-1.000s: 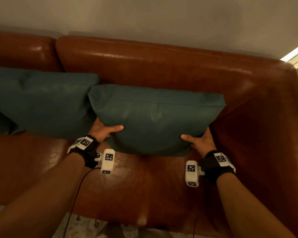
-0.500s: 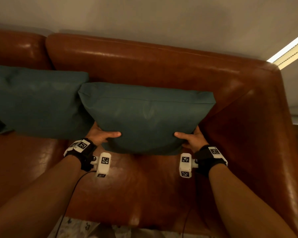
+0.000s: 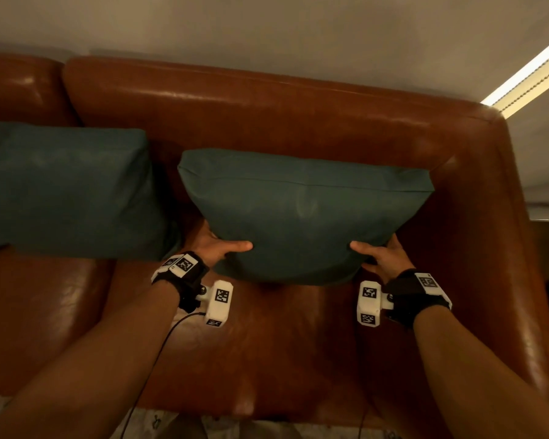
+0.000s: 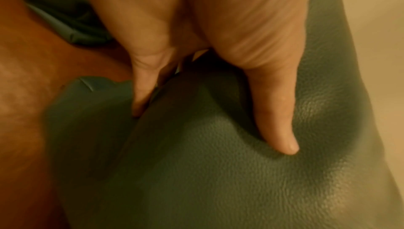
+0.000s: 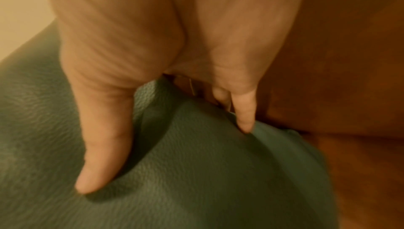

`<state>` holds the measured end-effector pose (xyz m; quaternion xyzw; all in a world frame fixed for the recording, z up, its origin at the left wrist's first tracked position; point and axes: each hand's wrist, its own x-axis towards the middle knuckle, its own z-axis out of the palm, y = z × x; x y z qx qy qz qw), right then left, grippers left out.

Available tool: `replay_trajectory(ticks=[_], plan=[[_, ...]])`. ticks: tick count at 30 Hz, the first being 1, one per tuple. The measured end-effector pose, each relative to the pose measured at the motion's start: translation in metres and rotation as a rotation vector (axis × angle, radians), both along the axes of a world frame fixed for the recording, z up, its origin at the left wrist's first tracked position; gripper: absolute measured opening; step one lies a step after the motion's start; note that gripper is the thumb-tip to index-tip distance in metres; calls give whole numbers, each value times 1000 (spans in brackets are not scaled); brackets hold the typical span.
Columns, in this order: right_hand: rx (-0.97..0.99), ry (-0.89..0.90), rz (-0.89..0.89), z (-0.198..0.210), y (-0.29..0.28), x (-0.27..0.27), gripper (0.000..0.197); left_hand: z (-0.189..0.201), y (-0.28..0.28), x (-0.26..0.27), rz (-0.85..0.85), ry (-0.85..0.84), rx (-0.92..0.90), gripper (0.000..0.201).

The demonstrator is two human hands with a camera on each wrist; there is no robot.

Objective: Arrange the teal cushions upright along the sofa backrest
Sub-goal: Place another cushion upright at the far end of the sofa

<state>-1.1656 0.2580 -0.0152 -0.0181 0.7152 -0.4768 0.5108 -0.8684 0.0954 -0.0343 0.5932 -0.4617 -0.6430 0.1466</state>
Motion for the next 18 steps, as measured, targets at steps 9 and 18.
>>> replay_trajectory(ticks=[9,18], plan=[[38,77,-66,11,-6,12,80,12,-3,0,-61,-43,-21,118],[427,-142,147,-29,46,114,80,41,-9,57,115,-3,-13,98]])
